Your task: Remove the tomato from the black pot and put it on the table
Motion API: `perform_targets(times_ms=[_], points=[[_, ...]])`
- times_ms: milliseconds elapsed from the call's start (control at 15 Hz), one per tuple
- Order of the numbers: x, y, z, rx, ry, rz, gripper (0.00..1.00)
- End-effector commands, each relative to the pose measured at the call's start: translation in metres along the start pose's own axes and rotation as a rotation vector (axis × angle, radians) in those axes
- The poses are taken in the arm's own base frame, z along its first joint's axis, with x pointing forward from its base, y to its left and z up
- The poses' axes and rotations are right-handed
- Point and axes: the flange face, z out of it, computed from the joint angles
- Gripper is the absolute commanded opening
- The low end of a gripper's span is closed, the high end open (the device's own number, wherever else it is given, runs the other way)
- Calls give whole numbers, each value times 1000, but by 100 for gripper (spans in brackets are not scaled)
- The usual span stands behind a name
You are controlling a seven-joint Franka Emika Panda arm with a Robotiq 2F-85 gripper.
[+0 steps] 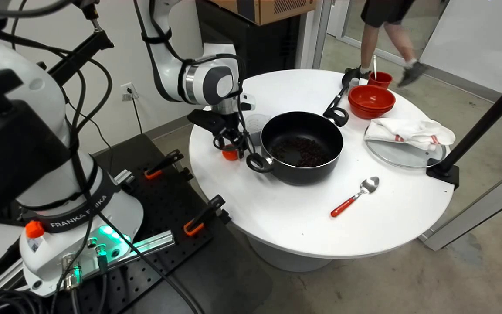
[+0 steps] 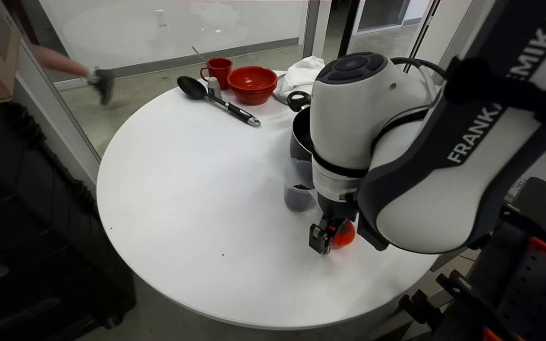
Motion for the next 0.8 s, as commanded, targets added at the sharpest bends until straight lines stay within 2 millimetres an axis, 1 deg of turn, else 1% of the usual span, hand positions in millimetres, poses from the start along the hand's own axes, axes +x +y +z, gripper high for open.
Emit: perform_targets(times_ms=[0,133,267,467,533,733], points=[[-15,5,-23,20,18,-31,100],[-20,8,-39,21,34,-10,100],[-23,13,-62,35,55,4,100],[-22,19,-110,72,113,39,100],[-18,20,-128,84,134,57,100],[-1,23,-175,97,163,100,100]])
